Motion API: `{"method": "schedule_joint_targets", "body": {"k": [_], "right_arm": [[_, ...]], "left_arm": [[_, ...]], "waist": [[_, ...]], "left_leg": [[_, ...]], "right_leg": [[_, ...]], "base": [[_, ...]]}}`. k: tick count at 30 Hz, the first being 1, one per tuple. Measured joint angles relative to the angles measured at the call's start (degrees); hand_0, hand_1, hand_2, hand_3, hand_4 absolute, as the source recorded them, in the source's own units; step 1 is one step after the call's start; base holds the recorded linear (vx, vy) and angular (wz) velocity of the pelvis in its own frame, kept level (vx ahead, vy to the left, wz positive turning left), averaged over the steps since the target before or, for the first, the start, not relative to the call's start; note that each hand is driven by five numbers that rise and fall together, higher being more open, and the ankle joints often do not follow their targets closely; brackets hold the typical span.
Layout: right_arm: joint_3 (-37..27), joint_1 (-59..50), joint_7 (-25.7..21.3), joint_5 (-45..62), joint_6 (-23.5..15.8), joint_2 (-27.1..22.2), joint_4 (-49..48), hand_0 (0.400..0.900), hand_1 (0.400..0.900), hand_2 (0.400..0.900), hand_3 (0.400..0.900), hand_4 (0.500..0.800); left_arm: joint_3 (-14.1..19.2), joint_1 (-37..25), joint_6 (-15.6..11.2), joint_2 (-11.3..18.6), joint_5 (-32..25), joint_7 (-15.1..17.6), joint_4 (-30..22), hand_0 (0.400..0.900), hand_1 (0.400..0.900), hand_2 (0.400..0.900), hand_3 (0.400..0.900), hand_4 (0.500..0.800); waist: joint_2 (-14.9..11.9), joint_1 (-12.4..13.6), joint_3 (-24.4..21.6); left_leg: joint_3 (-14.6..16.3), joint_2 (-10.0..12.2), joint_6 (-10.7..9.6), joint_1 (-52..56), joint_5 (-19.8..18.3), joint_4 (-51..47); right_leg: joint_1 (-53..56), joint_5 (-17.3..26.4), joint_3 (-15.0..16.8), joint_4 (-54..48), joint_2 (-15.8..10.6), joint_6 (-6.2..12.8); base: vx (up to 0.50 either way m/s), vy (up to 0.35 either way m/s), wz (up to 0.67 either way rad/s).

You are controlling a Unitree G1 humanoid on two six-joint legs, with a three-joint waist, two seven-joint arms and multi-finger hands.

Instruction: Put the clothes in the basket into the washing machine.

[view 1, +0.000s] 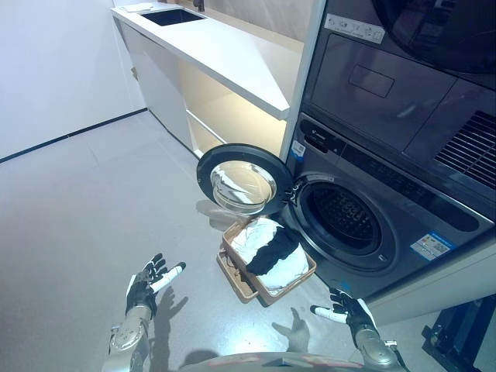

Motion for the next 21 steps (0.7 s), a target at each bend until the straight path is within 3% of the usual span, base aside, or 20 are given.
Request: {"method": "schedule_joint_targets", "body": {"k": [21], "right_arm": [[-0.15,-0.28,0.79,0.04,0.07,-1.06,0.2,0.9,0.9,0.9,0.9,0.8]], "left_arm": [[-0.01,-1.38,0.04,0.12,-0.57,0.23,1.22,0.9,0.9,0.9,0.9,0.8]], "waist": [[0.55,-0.87,0.5]], "left_leg": [[-0.88,-0.13,0.05,-1.73,-0.04,1.06]], "right_leg": [[-2.37,-1.45,0.81,3.44,-0.25,0.15]], "base": [[-0.01,-0.019,0.04]]}}
